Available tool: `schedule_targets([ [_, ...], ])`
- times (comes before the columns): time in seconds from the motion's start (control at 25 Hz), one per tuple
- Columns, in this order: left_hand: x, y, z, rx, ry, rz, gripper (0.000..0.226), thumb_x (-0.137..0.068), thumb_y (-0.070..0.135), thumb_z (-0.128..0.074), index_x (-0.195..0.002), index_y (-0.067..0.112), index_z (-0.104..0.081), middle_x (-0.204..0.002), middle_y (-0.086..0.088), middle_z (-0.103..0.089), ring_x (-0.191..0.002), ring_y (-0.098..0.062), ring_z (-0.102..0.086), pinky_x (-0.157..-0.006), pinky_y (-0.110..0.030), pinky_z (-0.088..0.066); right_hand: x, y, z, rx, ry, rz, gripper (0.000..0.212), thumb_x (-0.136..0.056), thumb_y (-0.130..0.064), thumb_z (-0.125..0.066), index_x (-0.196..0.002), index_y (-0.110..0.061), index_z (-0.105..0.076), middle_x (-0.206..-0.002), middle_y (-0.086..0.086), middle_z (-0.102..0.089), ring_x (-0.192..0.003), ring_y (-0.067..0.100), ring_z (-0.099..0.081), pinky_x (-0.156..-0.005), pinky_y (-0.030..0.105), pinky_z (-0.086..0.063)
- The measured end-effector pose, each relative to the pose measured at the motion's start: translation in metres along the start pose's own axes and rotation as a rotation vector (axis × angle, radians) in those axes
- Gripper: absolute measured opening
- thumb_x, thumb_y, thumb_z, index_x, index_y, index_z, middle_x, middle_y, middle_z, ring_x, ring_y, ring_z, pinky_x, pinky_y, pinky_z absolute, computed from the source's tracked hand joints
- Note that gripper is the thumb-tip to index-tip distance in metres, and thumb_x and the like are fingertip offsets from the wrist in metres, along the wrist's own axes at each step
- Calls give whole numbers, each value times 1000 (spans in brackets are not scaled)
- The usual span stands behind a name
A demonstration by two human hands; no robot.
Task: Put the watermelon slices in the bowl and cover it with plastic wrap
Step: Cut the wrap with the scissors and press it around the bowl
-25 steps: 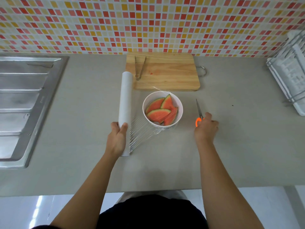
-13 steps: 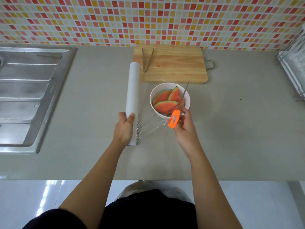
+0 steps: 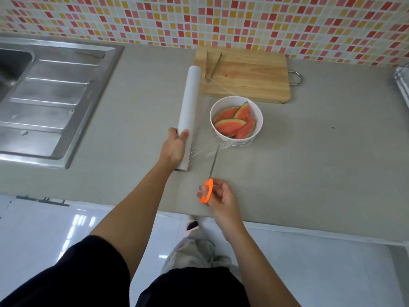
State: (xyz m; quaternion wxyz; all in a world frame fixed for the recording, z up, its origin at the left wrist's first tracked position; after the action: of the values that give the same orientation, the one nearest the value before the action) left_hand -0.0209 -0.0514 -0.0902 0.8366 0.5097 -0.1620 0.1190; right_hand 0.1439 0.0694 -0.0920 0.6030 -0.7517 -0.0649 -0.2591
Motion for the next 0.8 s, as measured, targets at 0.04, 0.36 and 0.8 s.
schedule_targets([
  [0.04,0,-1,0,2,2,-1,33,-93,46,-39,-105,15,-40,-96,-5,-55,-95,-31,-54,-86,-43,-44,5,8,0,25,-18,-3,20,-86,-6,-60,-96,-22,-55,-78,-10,-71,-75,5,-67,-72,32,-54],
  [0.36,-3,-4,0,31,3,-1,34,-89,49,-39,-102,18,-41,-88,3,-53,-87,-27,-54,-81,-43,-45,33,40,-10,45,-44,-108,52,-59,-49,-77,-96,-19,-54,-80,-9,-72,-78,18,-69,-74,28,-54],
  [0.8,-6,-6,-1,26,-24,7,33,-90,50,-38,-103,19,-41,-89,3,-53,-80,-17,-53,-64,-35,-40,7,19,-30,106,-99,-57,14,-87,-38,-60,-82,-26,-67,-65,-25,-66,-80,-9,-64,-77,15,-47],
])
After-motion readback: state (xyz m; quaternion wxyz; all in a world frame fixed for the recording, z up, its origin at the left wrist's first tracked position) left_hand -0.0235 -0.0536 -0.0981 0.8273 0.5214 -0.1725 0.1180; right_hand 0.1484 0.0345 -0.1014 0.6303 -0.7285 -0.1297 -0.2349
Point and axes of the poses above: each hand's wrist, its own x-axis away from the middle knuckle, its own z-axis out of the back of the hand, y = z × x, the point moved 5 cm from there along -x, towards the middle knuckle
